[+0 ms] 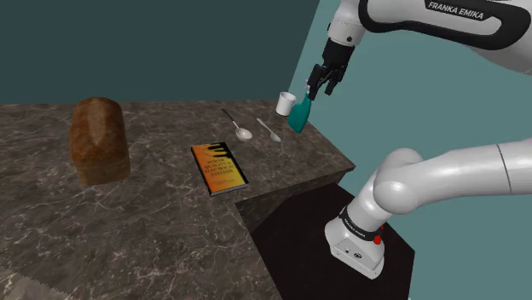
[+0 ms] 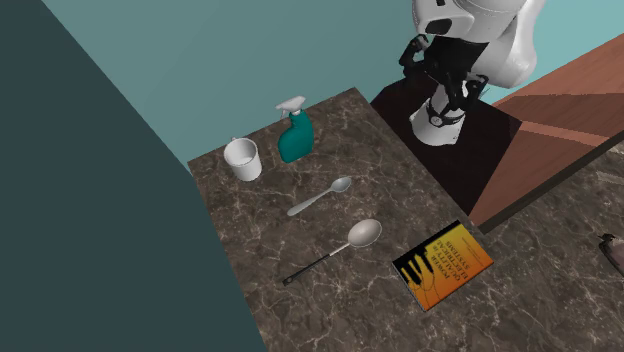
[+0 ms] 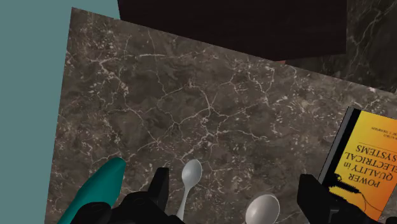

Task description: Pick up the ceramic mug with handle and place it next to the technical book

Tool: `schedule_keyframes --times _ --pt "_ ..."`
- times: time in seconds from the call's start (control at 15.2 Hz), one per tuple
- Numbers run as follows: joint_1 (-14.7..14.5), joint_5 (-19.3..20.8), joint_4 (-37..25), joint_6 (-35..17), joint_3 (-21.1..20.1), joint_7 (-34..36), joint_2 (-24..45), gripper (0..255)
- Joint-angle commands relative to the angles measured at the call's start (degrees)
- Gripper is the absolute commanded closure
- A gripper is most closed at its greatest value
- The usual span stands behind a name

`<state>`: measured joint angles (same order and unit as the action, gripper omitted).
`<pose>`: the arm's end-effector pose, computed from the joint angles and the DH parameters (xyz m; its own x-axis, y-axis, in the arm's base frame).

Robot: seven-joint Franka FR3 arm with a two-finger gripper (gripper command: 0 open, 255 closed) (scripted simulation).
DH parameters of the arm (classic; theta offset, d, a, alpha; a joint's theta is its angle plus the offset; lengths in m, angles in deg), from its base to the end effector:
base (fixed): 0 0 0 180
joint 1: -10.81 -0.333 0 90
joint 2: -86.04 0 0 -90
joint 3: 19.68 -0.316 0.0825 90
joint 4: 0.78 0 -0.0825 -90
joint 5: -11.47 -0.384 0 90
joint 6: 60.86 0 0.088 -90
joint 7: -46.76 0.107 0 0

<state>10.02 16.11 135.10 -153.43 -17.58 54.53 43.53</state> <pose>0.3219 -0.0185 0.5732 0.9895 -0.1441 -0.0066 -0.1435 -0.9880 0.0575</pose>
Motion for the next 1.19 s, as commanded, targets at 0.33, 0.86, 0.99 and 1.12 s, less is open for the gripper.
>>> schedule_keyframes --times 0.33,0.86,0.99,1.12 --pt "1.6 2.05 -1.44 -7.02 3.64 -2.55 8.25 0" --pt "3.56 3.03 -7.44 -16.48 9.08 -6.82 23.31 0" --pt "3.97 2.72 -9.62 -18.39 10.33 -8.02 27.33 0" --pt "4.4 2.17 -12.07 -20.08 11.5 -9.29 31.42 0"
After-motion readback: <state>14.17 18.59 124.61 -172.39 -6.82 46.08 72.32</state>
